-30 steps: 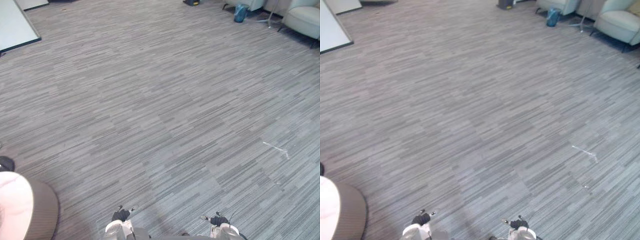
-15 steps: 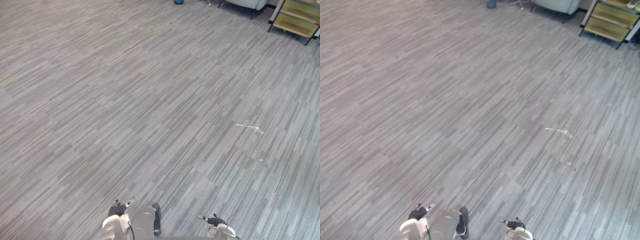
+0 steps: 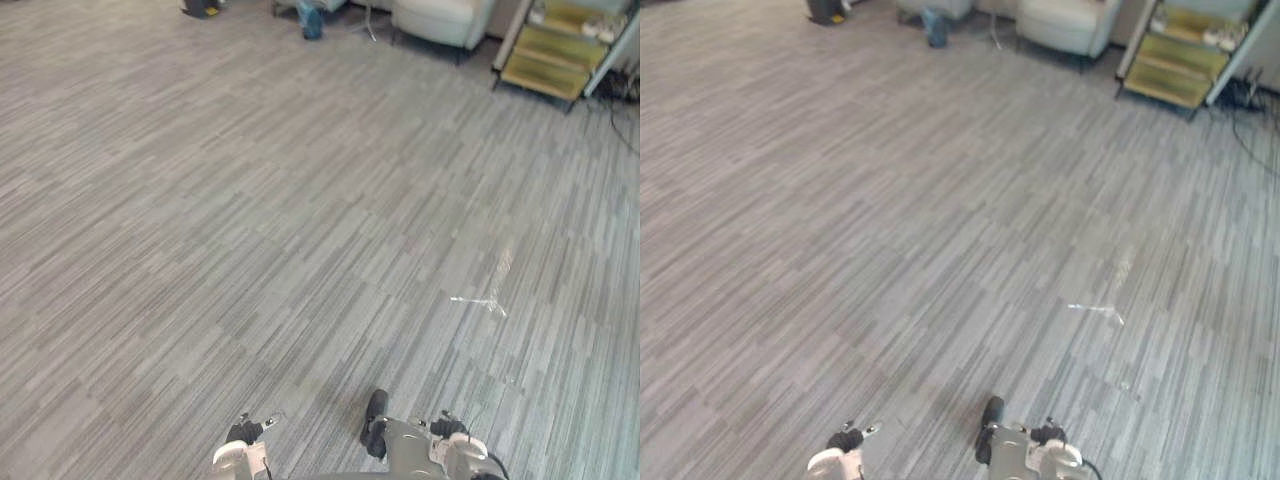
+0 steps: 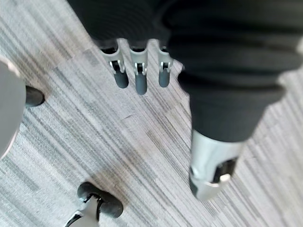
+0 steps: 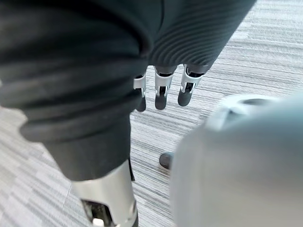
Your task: Pick up cushions and gather them together orderly.
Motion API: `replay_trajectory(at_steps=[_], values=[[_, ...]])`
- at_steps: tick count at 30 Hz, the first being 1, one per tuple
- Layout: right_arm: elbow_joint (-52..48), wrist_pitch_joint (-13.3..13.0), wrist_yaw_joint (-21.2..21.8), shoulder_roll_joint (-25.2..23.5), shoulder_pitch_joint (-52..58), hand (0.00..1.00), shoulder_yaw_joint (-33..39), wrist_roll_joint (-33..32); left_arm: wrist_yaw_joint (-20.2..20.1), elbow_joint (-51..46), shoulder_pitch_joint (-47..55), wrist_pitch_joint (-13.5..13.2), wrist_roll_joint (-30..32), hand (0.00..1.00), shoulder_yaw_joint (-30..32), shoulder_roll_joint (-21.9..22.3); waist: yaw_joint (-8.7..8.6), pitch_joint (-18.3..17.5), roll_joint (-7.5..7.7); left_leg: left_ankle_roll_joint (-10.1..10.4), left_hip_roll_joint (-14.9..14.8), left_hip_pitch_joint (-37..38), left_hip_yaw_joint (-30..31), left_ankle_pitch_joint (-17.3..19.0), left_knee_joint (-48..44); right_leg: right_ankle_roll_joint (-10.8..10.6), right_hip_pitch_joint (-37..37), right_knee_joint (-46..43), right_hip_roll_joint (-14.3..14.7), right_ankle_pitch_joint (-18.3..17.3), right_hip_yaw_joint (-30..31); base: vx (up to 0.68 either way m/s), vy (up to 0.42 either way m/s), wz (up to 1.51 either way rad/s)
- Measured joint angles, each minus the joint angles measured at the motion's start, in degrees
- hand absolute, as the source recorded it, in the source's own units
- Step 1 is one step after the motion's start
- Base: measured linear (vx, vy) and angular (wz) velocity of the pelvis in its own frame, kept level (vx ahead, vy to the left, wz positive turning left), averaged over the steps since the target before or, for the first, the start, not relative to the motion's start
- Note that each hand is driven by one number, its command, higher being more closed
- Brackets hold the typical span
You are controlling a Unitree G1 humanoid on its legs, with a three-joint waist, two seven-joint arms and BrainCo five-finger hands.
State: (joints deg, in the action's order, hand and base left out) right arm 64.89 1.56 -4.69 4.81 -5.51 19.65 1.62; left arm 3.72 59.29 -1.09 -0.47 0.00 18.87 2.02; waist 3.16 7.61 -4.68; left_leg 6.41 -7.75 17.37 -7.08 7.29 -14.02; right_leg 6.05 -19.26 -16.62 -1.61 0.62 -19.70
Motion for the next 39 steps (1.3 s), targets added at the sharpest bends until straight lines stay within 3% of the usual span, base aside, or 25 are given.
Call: replay_trajectory(at_steps=[2, 3, 5, 6, 8, 10, 11, 12, 13, 14, 17, 18, 20, 21, 22, 23, 25, 27, 30, 31, 32, 35, 37, 38, 39], values=[[-0.1, 0.0, 0.0, -0.5, 0.3, 0.0, -0.2, 0.0, -0.1, 0.0, -0.6, 0.0, 0.0, 0.0, 1.0, 0.2, -0.38, 0.1, -0.1, -0.2, -1.2, -5.3, 1.7, -6.7, -14.0, -0.6, 3.9, 1.7, 1.9, -2.4, 0.2, 0.71, -0.178, -0.31], [-0.1, 0.2, -0.1, -0.9, 0.8, 0.0, -0.7, -0.1, -0.2, -0.2, -0.6, -0.3, 0.1, 0.0, 2.3, 1.1, -0.09, 0.4, -0.64, -0.4, -3.4, -12.4, 2.9, -15.9, -30.1, -0.3, 9.9, 6.7, 3.7, -2.6, 1.6, 0.58, -0.056, -0.32], [-0.1, 0.3, -0.5, -1.5, 0.8, 0.0, -0.8, -0.5, -0.4, -0.2, -0.4, -0.5, 1.1, 0.0, 2.2, 1.2, 0.56, 1.1, -1.06, -4.4, -6.4, -22.1, 1.3, -5.3, -48.6, 0.7, 17.2, 10.7, 6.1, -4.2, 3.7, 0.47, -0.018, -0.44], [0.2, 0.3, -0.5, -2.1, 0.5, 0.0, -0.8, -0.6, -0.6, -0.4, 0.0, -0.5, 1.2, 0.0, 1.9, 1.0, 0.98, 1.7, -0.23, -5.2, -6.2, -25.7, 1.3, -1.5, -51.4, 0.5, 19.6, 11.8, 6.1, -5.0, 4.8, 0.45, 0.0, -0.56], [1.9, 0.5, -0.4, -2.7, -1.0, 0.0, -0.5, -1.7, -0.6, -2.4, 0.2, -0.9, 1.1, 0.0, 0.8, -0.4, 2.78, 2.3, 1.29, -5.7, -4.0, -35.4, 1.0, 5.8, -47.2, -0.6, 24.2, 12.7, 5.3, -7.0, 8.7, 0.48, 0.076, -0.78], [2.0, 0.6, -0.4, -3.2, -1.3, 0.0, 1.4, -1.7, -0.6, -3.5, 0.3, -1.4, 0.9, 0.0, 0.3, -0.2, 4.26, 2.4, 0.85, -5.0, -1.0, -39.3, 1.4, 7.0, -31.8, -2.6, 26.8, 13.3, 4.2, -9.0, 11.4, 0.47, 0.177, -0.76], [1.9, 0.6, -0.4, -3.1, -1.3, 0.0, 2.7, -1.7, -0.7, -3.9, 0.6, -1.4, 0.9, 0.0, 0.1, 0.1, 4.77, 2.3, 0.53, -3.6, 0.9, -39.4, 2.0, 5.5, -19.4, -3.4, 27.6, 13.3, 3.1, -11.1, 12.8, 0.61, 0.342, -0.93], [1.9, 0.7, -0.4, -2.5, -0.8, 0.0, 2.6, -1.6, -0.7, -4.2, 1.5, -1.3, 0.3, 0.0, 0.1, 0.7, 6.22, 1.6, -0.4, -1.9, 2.4, -38.6, 3.1, -4.5, -6.1, -5.7, 29.4, 13.4, 2.1, -13.6, 15.9, 0.65, 0.345, -0.86], [1.9, 0.8, -0.4, -2.7, -0.8, 0.0, 2.5, -1.6, -0.6, -4.3, 1.8, -1.3, 0.2, 0.0, 0.3, 0.6, 6.68, 1.4, -0.24, -3.0, 3.0, -37.6, 2.2, -6.6, -5.3, -5.6, 29.8, 13.7, 1.5, -13.9, 16.8, 0.72, 0.324, -0.65], [1.8, 0.8, -0.2, -3.6, -1.4, 0.0, 2.6, -1.6, -0.6, -4.2, 1.2, -1.3, -0.1, 0.0, 0.5, 0.1, 6.42, 1.0, 1.5, -5.4, 5.2, -37.6, 0.8, -4.3, -5.6, -5.6, 30.4, 14.1, -0.7, -12.9, 18.5, 0.5, 0.173, -0.17], [1.0, 1.2, 0.1, -4.6, -1.1, 0.0, 3.7, -1.6, -0.5, -4.1, 0.4, -0.8, -0.2, 0.0, 3.0, 0.8, 6.68, 0.9, 1.74, -8.8, 5.4, -36.1, -1.2, 1.5, -10.6, -7.1, 30.0, 7.7, -2.1, -11.3, 20.4, 0.57, 0.242, -0.23], [0.9, 1.0, 0.2, -4.8, -1.3, 0.0, 3.6, -1.5, -0.6, -4.1, 0.9, -0.8, -0.3, 0.0, 2.3, 0.9, 7.05, 0.7, 1.91, -8.6, 5.3, -32.9, -2.6, 3.9, -9.6, -11.3, 26.9, -2.2, -2.6, -11.3, 20.8, 0.5, 0.233, -0.54], [0.8, 0.4, 0.4, -4.8, -1.0, 0.0, 2.6, -1.5, -0.7, -4.0, 1.2, -0.4, -0.3, 0.0, 0.9, 1.0, 7.01, 0.7, 2.01, -8.4, 5.8, -27.3, -4.3, 6.1, -7.4, -20.0, 18.9, -22.0, -4.2, -7.4, 20.6, 0.43, 0.18, -0.49], [1.0, 0.2, 0.5, -4.7, -0.3, 0.0, 2.4, -1.4, -0.6, -3.8, 1.3, -0.2, -0.3, 0.0, -0.3, 0.9, 6.11, 0.6, 1.98, -8.2, 6.5, -22.7, -4.6, 7.2, -5.6, -19.6, 13.5, -35.5, -6.0, -6.3, 17.9, 0.49, 0.137, -0.15], [1.0, 0.1, 0.5, -4.6, 0.1, 0.0, 2.0, -1.1, -0.6, -3.4, 1.1, -0.3, -0.3, 0.0, -0.6, 0.9, 5.72, 0.6, 1.92, -8.2, 6.7, -20.1, -4.8, 7.2, -4.0, -17.7, 11.1, -40.0, -7.2, -6.7, 15.3, 0.61, 0.13, -0.09], [-0.3, -0.8, 0.4, -4.2, 0.5, 0.0, 1.2, -0.1, -0.5, -2.9, 0.6, -0.3, -0.3, 0.0, -0.9, 0.9, 5.29, 0.6, 1.66, -8.2, 6.5, -16.5, -5.0, 7.2, -1.5, -14.0, 8.2, -42.0, -8.6, -8.5, 11.5, 0.63, 0.088, -0.07], [-0.2, -0.7, 0.2, -3.0, -0.1, 0.0, 0.8, 0.7, -0.4, -2.2, 0.0, -0.4, -0.2, 0.0, -2.1, 0.2, 4.31, 1.1, 0.78, -7.8, 5.7, -10.7, -4.9, 7.3, 2.1, -9.6, 4.8, -35.3, -9.3, -11.6, 5.1, 0.5, 0.028, -0.07], [-0.2, -0.7, 0.1, -2.3, 0.0, 0.0, -0.2, 0.7, -0.3, -2.2, -0.2, -0.4, -0.1, 0.0, -3.0, -0.5, 3.19, 0.9, 1.06, -6.4, 5.0, -7.4, -4.8, 8.1, 4.2, -8.7, 1.8, -21.2, -8.2, -11.4, 3.1, 0.43, -0.056, 0.05], [0.0, -0.3, 0.2, -1.4, 0.4, 0.0, -2.9, 0.8, -0.3, -2.3, 0.1, -0.3, -0.1, 0.0, -5.3, -2.2, 1.96, 0.9, 3.86, -5.0, 6.2, -3.3, -2.5, 9.0, 7.4, -9.8, -0.8, 6.2, -5.4, 1.3, 9.1, 0.55, -0.199, 0.34], [0.1, 0.0, 0.4, -1.7, 1.1, 0.0, -2.9, 0.4, -0.2, -2.2, 0.6, -0.3, -0.2, 0.0, -5.2, -3.2, 1.51, 0.9, 6.34, -3.8, 7.4, -0.9, 0.5, 9.8, 7.1, -7.0, -1.3, 6.0, -5.3, 8.3, 13.1, 0.59, -0.282, 0.43], [0.1, 0.0, 0.7, -0.2, 0.7, 0.0, -3.3, 0.3, -0.1, -1.3, 0.7, -0.2, -0.2, 0.0, -4.6, -2.2, 1.02, 0.8, 4.23, -3.2, 5.8, -0.3, 2.4, 10.1, 5.7, -5.6, -2.6, 0.6, -3.6, 6.7, 12.6, 0.59, -0.284, 0.27], [1.5, 0.0, 1.3, 1.0, -0.7, 0.0, -4.1, 0.6, -0.1, -1.2, 1.9, -0.3, -0.2, 0.0, -3.6, -0.4, 1.38, -1.2, 0.71, -2.3, 0.8, -9.3, 6.9, 8.7, -13.8, -4.6, -2.3, -1.9, 0.4, -1.3, 10.1, 0.58, -0.302, -0.08], [2.0, 0.6, 1.2, 0.8, -1.0, 0.0, -4.3, 0.5, -0.4, -1.2, 1.5, -0.2, -0.1, 0.0, -1.9, 0.9, 1.59, -0.5, -0.99, -2.7, -2.6, -18.3, 7.8, -2.4, -32.5, -2.9, 2.7, 1.0, 3.1, -3.0, 8.7, 0.64, -0.254, 0.14], [2.5, 1.1, 1.1, 0.7, -0.9, 0.0, -4.5, 0.4, -0.7, -1.6, 1.0, -0.3, 0.0, 0.0, -2.0, 1.0, 2.13, 0.8, -1.21, -3.9, -5.5, -23.1, 6.1, -1.6, -43.4, -1.9, 8.2, 4.5, 4.5, -3.4, 8.3, 0.58, -0.148, 0.18], [3.1, 1.3, 0.9, 0.6, -0.9, 0.0, -4.4, -0.3, -0.6, -2.2, 0.5, -0.4, 0.1, 0.0, -2.1, 0.5, 2.84, 1.7, -0.78, -4.7, -6.0, -26.7, 5.3, 1.8, -48.8, -1.1, 12.9, 7.1, 4.6, -3.9, 7.5, 0.43, -0.091, 0.22]])
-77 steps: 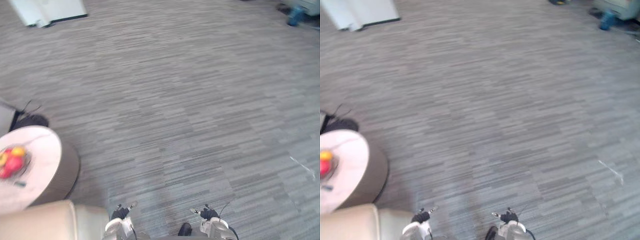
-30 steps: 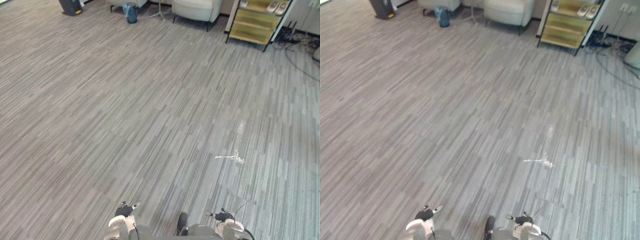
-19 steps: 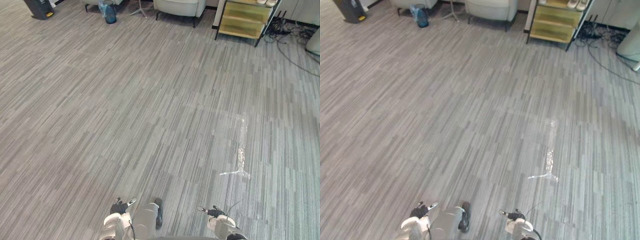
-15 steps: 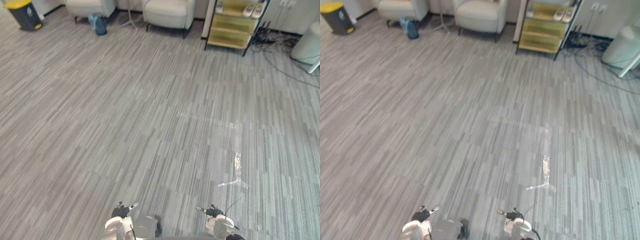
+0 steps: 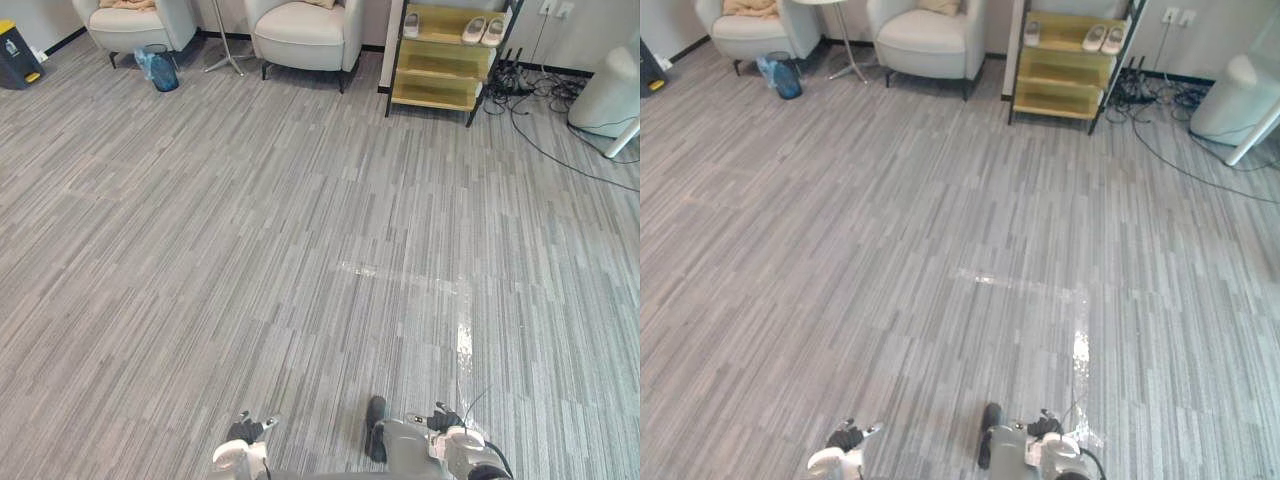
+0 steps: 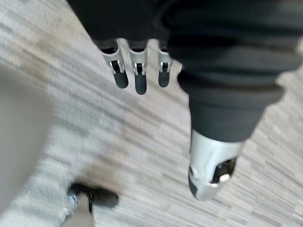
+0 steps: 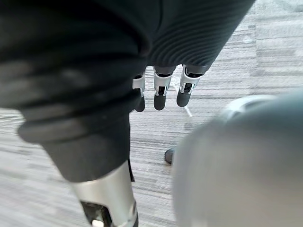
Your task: Pick up cushions and gather them together orderly.
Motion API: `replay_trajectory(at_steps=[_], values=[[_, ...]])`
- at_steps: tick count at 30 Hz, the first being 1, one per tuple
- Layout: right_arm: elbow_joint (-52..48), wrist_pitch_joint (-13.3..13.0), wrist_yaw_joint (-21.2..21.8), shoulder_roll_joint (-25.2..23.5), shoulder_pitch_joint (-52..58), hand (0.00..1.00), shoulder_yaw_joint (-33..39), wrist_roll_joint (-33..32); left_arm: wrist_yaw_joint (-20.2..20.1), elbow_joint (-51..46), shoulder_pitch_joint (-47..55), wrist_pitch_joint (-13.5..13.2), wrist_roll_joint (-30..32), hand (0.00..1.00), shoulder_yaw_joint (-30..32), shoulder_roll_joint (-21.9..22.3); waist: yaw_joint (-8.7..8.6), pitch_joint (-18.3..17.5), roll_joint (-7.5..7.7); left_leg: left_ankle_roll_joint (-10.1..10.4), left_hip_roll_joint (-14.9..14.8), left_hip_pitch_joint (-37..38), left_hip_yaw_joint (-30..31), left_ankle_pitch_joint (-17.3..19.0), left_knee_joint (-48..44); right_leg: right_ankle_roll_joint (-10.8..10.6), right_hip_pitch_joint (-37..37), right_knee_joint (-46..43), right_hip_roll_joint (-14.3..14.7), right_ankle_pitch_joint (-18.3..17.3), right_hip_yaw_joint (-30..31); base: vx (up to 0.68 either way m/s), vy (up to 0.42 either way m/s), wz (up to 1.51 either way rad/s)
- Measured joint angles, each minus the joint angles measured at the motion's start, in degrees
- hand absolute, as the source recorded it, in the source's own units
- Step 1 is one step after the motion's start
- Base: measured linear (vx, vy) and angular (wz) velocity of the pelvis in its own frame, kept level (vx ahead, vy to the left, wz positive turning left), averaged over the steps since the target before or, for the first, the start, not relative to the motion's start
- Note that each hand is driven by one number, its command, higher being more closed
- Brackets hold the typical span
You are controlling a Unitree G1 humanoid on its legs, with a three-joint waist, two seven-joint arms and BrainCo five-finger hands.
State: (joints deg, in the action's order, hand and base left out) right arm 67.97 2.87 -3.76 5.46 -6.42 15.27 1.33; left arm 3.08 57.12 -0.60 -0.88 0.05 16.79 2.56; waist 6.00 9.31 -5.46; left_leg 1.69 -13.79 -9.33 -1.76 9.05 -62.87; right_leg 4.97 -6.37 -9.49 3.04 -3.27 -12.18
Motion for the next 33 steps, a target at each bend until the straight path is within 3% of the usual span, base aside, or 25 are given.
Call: replay_trajectory(at_steps=[2, 3, 4, 5, 6, 7, 8, 10, 12, 14, 15, 16, 17, 19, 22, 23, 24, 27, 33], values=[[0.5, 0.1, -0.4, -0.4, -0.1, 0.0, 0.3, -0.5, 0.0, -1.3, -0.3, -0.3, 0.2, 0.0, -1.1, -1.1, 0.56, 1.0, 1.84, 0.3, 2.3, -6.3, -1.5, 4.9, 1.0, 0.0, 7.9, 4.9, -0.4, -0.8, -0.6, 0.48, -0.114, 0.26], [0.4, 0.0, -0.6, -0.5, -0.5, 0.0, 0.4, -1.0, 0.0, -1.6, -0.3, -0.7, 0.2, 0.0, -1.1, -1.2, 0.9, 1.0, 1.81, 0.5, 3.4, -8.1, -2.8, 6.3, 5.0, -0.2, 10.2, 6.5, -0.4, -0.9, -0.5, 0.57, -0.079, 0.06], [0.3, -0.2, -0.8, -0.5, -1.0, 0.0, 1.0, -1.3, 0.0, -1.8, -0.4, -0.9, 0.2, 0.0, -1.2, -1.2, 1.18, 1.0, 1.83, 0.5, 4.8, -9.6, -3.6, 7.2, 12.0, -0.7, 11.9, 7.9, -0.5, -1.3, -0.2, 0.46, 0.035, -0.18], [0.3, -0.2, -0.9, -0.6, -1.4, 0.0, 2.6, -1.4, -0.1, -1.9, -0.5, -0.9, 0.2, 0.0, -2.2, -1.1, 1.94, 1.0, 1.62, 0.8, 7.1, -10.3, -4.1, 6.6, 24.7, -1.6, 13.3, 9.1, -0.8, -1.9, 0.3, 0.55, 0.11, -0.24], [0.0, -0.2, -0.9, -0.5, -1.6, 0.0, 3.0, -1.3, -0.3, -1.8, -0.3, -0.8, 0.1, 0.0, -2.6, -0.8, 2.57, 0.6, 0.79, 1.6, 8.8, -10.5, -4.0, 3.2, 36.3, -2.4, 14.5, 9.9, -1.0, -2.9, 0.6, 0.45, 0.14, -0.25], [-0.1, -0.3, -0.9, -0.5, -1.5, 0.0, 3.7, -1.3, -0.6, -1.8, -0.3, -0.8, 0.0, 0.0, -2.6, -0.7, 3.23, 0.4, 0.04, 1.1, 9.8, -10.4, -3.8, -2.7, 41.9, -3.0, 15.4, 10.0, -1.2, -3.9, 1.2, 0.48, 0.157, -0.28], [-0.1, -0.3, -1.0, -1.0, -1.2, 0.0, 4.3, -1.3, -0.6, -1.8, 0.0, -0.7, -0.1, 0.0, -2.6, -1.1, 4.26, 0.4, 1.01, -1.2, 11.3, -7.6, -4.9, -7.5, 45.8, -3.9, 16.5, 9.9, -2.0, -4.7, 2.4, 0.49, 0.132, -0.02], [0.0, 0.0, -0.9, -2.1, -0.8, 0.0, 4.9, -1.3, -0.6, -1.8, -0.4, -0.4, -0.1, 0.0, -2.5, -1.4, 4.04, 0.1, 1.58, -4.0, 12.7, -7.0, -5.1, -7.1, 45.7, -4.9, 16.5, 8.4, -3.8, -4.5, 2.0, 0.47, 0.134, 0.19], [-1.4, 0.0, -0.9, -3.2, -0.6, 0.0, 4.8, -1.3, -0.6, -2.0, -0.6, 0.0, -0.2, 0.0, -2.1, -1.4, 4.32, 0.1, 1.6, -5.6, 12.6, -5.7, -5.7, -5.7, 43.7, -5.7, 16.4, 4.1, -4.3, -4.0, 3.4, 0.35, 0.134, 0.02], [-1.8, -0.2, -0.7, -3.8, -0.1, 0.0, 4.8, -1.2, -0.7, -2.0, 0.0, 0.1, -0.2, 0.0, -2.3, -1.3, 4.43, -0.3, 1.17, -5.0, 11.7, 1.0, -6.8, -1.9, 46.1, -7.2, 14.4, -8.4, -4.5, -3.6, 5.9, 0.34, 0.139, -0.28], [-1.8, -0.4, -0.7, -3.8, 0.1, 0.0, 4.6, -1.1, -0.7, -1.9, 0.4, 0.1, -0.2, 0.0, -2.7, -1.4, 4.42, -0.5, 1.31, -4.7, 11.7, 3.1, -6.9, 0.0, 47.5, -9.6, 11.9, -15.7, -4.8, -3.9, 6.0, 0.36, 0.133, -0.35], [-1.7, -0.8, -0.7, -3.8, 0.6, 0.0, 4.1, -0.4, -0.7, -1.6, 0.8, 0.1, -0.2, 0.0, -3.2, -1.8, 4.29, -0.8, 2.15, -4.8, 12.6, 6.1, -7.0, 0.9, 48.9, -12.5, 7.3, -27.3, -6.9, -2.2, 6.2, 0.37, 0.102, -0.12], [-1.5, -0.8, -0.7, -3.7, 1.3, 0.0, 4.0, 0.5, -0.7, -0.5, 0.9, 0.2, -0.2, 0.0, -4.3, -2.1, 3.85, -1.0, 2.58, -5.0, 13.5, 8.6, -7.2, 1.0, 50.1, -11.7, 4.4, -34.7, -9.0, -3.0, 5.3, 0.37, 0.09, 0.06], [-1.2, -0.9, -0.8, -3.2, 2.5, 0.0, 3.2, 1.0, -0.7, 0.5, 1.1, 0.3, -0.2, 0.0, -5.5, -2.4, 2.92, -1.6, 3.1, -5.0, 14.0, 12.3, -7.1, 1.1, 52.5, -11.3, 1.6, -36.9, -11.3, -5.9, 3.0, 0.27, 0.045, 0.16], [-0.7, -1.2, -0.8, -2.5, 2.2, 0.0, 2.3, 1.0, -0.6, 0.8, 0.5, 0.2, -0.2, 0.0, -6.3, -3.2, 1.95, -1.8, 3.12, -4.9, 13.2, 14.0, -5.0, 1.0, 53.3, -11.0, -1.5, -26.6, -10.3, -8.4, 2.7, 0.28, -0.022, 0.41], [-0.4, -1.2, -0.9, -2.5, 2.5, 0.0, 2.2, 1.0, -0.6, 0.9, 0.4, 0.2, -0.2, 0.0, -7.4, -3.8, 1.42, -2.2, 3.86, -4.6, 13.8, 13.9, -3.5, 1.1, 53.3, -9.8, -1.2, -15.4, -9.5, -4.8, 3.6, 0.25, -0.075, 0.49], [0.1, -1.3, -0.9, -2.8, 2.6, 0.0, 2.2, 1.0, -0.6, 0.8, 0.1, 0.1, -0.2, 0.0, -7.5, -4.3, 1.4, -2.7, 5.39, -4.3, 15.3, 13.8, -2.2, 1.2, 53.5, -8.6, -1.5, -9.0, -9.9, 1.3, 4.3, 0.27, -0.138, 0.45], [1.1, -1.2, -0.8, -1.7, 2.9, 0.0, 2.5, 1.0, -0.5, 1.2, 0.4, 0.3, -0.2, 0.0, -7.2, -2.4, 1.37, -3.9, 3.12, -3.6, 14.9, 13.8, 0.5, 1.6, 54.9, -7.8, 2.1, -2.2, -9.2, 0.1, 3.1, 0.25, -0.13, 0.16], [0.7, -1.2, -0.8, -1.3, 3.9, 0.0, 2.7, 0.9, -0.6, 2.1, -0.7, 0.3, -0.2, 0.0, -7.2, -2.0, 0.47, -4.1, 3.53, -3.4, 14.9, 14.0, 4.0, 1.8, 55.0, -7.7, 7.2, 7.7, -8.4, 2.3, 1.9, 0.13, -0.059, 0.02]])
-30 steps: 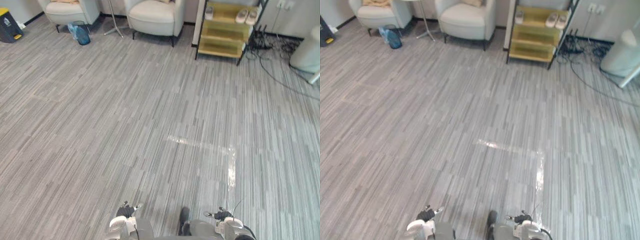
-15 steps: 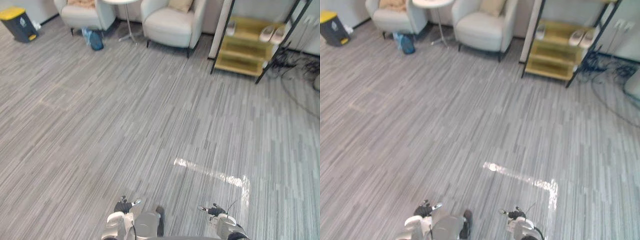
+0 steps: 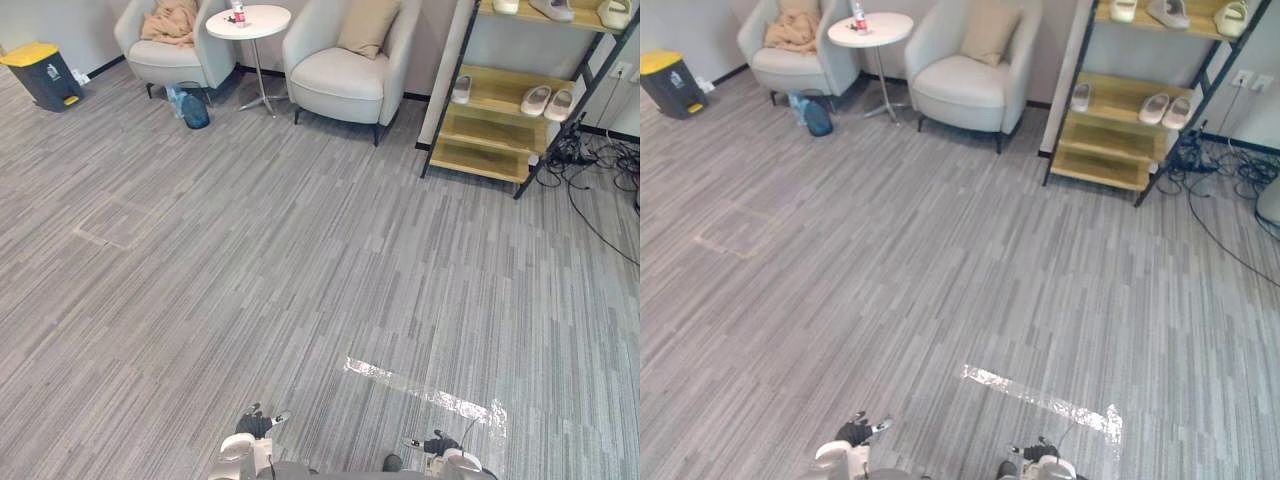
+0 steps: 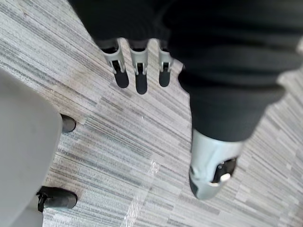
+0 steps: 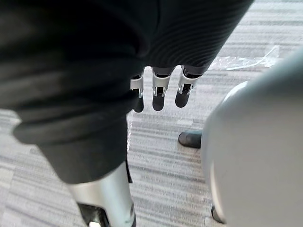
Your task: Pick up cushions and gather them together orderly.
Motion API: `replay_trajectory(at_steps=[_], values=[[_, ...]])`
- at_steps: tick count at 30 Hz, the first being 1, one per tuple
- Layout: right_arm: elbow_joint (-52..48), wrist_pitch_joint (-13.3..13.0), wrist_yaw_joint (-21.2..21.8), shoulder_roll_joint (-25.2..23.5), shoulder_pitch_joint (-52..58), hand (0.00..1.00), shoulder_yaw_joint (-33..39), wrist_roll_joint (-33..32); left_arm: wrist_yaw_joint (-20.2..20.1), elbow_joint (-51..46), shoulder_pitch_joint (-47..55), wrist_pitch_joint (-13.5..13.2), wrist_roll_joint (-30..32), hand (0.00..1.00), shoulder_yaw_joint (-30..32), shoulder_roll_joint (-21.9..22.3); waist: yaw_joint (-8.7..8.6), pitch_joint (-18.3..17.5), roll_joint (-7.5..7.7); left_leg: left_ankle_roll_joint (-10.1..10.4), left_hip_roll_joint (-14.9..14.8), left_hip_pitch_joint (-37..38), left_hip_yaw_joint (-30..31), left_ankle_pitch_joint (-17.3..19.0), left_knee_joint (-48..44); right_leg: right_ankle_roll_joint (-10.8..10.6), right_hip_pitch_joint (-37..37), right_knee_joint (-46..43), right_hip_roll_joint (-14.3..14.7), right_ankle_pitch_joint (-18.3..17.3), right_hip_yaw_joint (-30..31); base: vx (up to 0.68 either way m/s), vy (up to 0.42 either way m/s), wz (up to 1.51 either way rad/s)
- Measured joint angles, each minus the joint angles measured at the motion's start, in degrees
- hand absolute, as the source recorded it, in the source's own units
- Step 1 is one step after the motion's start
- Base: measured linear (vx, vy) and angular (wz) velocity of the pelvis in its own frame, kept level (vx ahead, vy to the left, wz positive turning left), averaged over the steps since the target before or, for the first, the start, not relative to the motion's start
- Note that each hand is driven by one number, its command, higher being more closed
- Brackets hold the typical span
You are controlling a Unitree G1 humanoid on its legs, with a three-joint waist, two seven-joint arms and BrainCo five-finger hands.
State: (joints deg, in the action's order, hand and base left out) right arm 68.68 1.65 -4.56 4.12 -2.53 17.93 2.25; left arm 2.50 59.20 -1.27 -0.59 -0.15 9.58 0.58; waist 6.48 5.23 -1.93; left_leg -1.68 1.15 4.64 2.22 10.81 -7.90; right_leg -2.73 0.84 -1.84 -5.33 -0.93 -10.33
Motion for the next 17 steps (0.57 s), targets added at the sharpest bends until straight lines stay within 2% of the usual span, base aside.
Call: replay_trajectory(at_steps=[2, 4, 5, 6, 7, 8, 9, 10, 11, 12, 13, 14, 17], values=[[0.0, 0.0, 0.0, 0.3, 0.4, 0.0, 0.0, 0.0, 0.0, 0.0, -0.2, 0.0, 0.0, 0.0, 0.0, -0.1, -0.06, 0.1, 0.33, 1.1, 0.0, -0.5, 0.0, 0.7, -0.9, -0.1, 0.4, 1.0, 0.1, 0.3, -0.1, 0.06, 0.005, 0.06], [-0.2, 0.0, 0.0, 0.0, 0.9, 0.0, 0.0, -0.2, 0.0, -0.1, -0.6, 0.0, 0.0, 0.0, 0.0, -0.7, -0.2, 0.4, 0.8, 2.6, 0.4, -3.7, 0.2, 2.3, -7.3, -0.3, 0.5, 0.8, -0.2, 0.4, -0.4, 0.0, 0.033, 0.13], [-0.2, 0.0, -0.1, -0.1, 1.1, 0.0, 0.1, -0.6, 0.0, -0.1, -1.1, 0.0, 0.0, 0.0, -0.1, -1.0, -0.3, 0.6, 0.75, 3.8, 0.4, -6.8, 0.4, 3.3, -13.7, -0.3, 0.7, 0.5, -0.1, 0.3, -0.7, -0.03, 0.019, 0.16], [-0.2, 0.0, 0.0, -0.2, 1.1, 0.0, 0.5, -0.9, 0.0, -0.2, -1.2, 0.0, 0.0, 0.0, -0.1, -1.0, -0.29, 0.9, 0.7, 3.9, 0.5, -8.0, 0.3, 3.4, -17.1, 0.2, 1.2, 0.4, -0.1, -0.1, -0.7, -0.06, -0.03, 0.17], [-0.6, 0.0, -0.1, -0.1, 1.2, 0.0, 2.3, -1.7, 0.0, -0.2, -1.2, 0.0, 0.1, 0.0, 0.0, -1.1, -0.08, 2.2, -0.42, 3.9, 0.1, -11.9, -0.3, 3.3, -28.9, 1.3, 3.3, -0.7, 1.0, -2.9, 0.2, -0.08, -0.026, 0.12], [-0.8, 0.1, -0.1, 0.2, 1.1, 0.0, 2.8, -2.4, -0.1, -0.2, -1.1, 0.0, 0.1, 0.0, 0.0, -0.9, 0.11, 2.8, -1.17, 4.6, 0.5, -14.0, -0.2, 2.9, -33.7, 0.8, 3.9, -1.2, 0.6, -3.3, 0.4, -0.08, 0.054, 0.06], [-1.7, 0.4, -0.1, -0.2, 0.9, 0.0, 3.9, -2.4, -0.3, -0.3, -0.9, 0.0, 0.1, 0.0, 0.0, -0.5, 0.36, 3.1, -1.09, 1.9, 0.3, -15.0, 0.4, 5.5, -33.7, 0.3, 3.8, -1.4, -0.1, -3.5, 0.6, -0.04, 0.111, -0.01], [-2.7, 0.7, -0.2, -0.2, 0.9, 0.0, 4.4, -2.4, -0.5, -0.8, -0.7, 0.0, 0.1, 0.0, 0.4, 0.2, 0.37, 3.2, -1.68, 0.6, 0.1, -15.2, 1.0, 7.1, -30.3, 0.2, 3.2, -2.0, 0.0, -3.7, 1.1, -0.04, 0.166, -0.23], [-4.2, 0.8, -0.2, -0.1, 0.8, 0.0, 4.3, -2.3, -0.4, -2.6, -0.1, 0.1, 0.0, 0.0, 1.2, 1.6, 0.66, 3.1, -3.3, 1.7, -1.0, -15.4, 2.1, 6.5, -21.3, -0.5, 1.7, -3.1, 0.9, -4.1, 2.3, -0.03, 0.116, -0.42], [-4.7, 0.7, -0.3, -0.6, 1.1, 0.0, 4.2, -2.3, -0.4, -2.8, -0.2, 0.1, 0.0, 0.0, 1.9, 2.0, 1.5, 3.2, -3.72, 1.8, -1.3, -14.5, 1.1, 6.3, -19.0, -1.4, 0.6, -4.4, 1.1, -4.6, 3.7, -0.01, 0.125, -0.7], [-5.2, 0.6, -0.2, -1.3, 1.2, 0.0, 3.8, -2.2, -0.3, -3.2, -0.1, 0.2, 0.0, 0.0, 2.5, 2.2, 2.47, 2.9, -2.55, 1.4, -0.8, -13.0, -0.7, 4.8, -15.6, -1.2, -0.2, -4.8, 0.6, -3.9, 6.0, 0.05, 0.104, -0.61], [-5.1, 0.6, -0.2, -2.0, 1.3, 0.0, 3.7, -2.2, -0.3, -3.4, -0.2, 0.2, 0.0, 0.0, 2.5, 1.8, 2.48, 2.5, -1.47, 0.8, -0.1, -11.6, -2.0, 4.1, -13.5, -1.5, -0.1, -4.6, -0.3, -4.1, 7.3, 0.07, 0.084, -0.48], [-5.2, 0.6, -0.2, -2.0, 1.7, 0.0, 0.3, -2.2, -0.3, -3.7, 0.1, 0.3, -0.1, 0.0, 3.0, 2.2, 2.5, 2.0, -0.98, 0.5, 0.2, -9.2, -3.9, 3.9, -12.3, -1.7, 0.8, -4.9, -0.8, -4.3, 8.9, 0.08, 0.071, -0.29]])
